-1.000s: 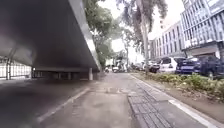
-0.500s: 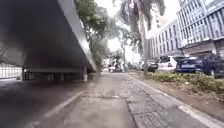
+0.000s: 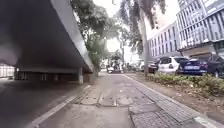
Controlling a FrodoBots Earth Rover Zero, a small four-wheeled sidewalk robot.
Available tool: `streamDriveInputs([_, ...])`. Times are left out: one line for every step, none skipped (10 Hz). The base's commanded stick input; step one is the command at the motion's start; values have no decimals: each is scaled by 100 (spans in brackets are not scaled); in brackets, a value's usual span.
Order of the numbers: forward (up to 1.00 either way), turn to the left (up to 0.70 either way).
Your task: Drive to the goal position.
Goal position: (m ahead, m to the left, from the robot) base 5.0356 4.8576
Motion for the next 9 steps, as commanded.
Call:
streamDriveInputs([70,0])
streamDriveInputs([70,0])
streamDriveInputs([70,0])
streamDriveInputs([70,0])
streamDriveInputs([70,0])
streamDriveInputs([70,0])
streamDriveInputs([70,0])
streamDriveInputs([70,0])
streamDriveInputs([70,0])
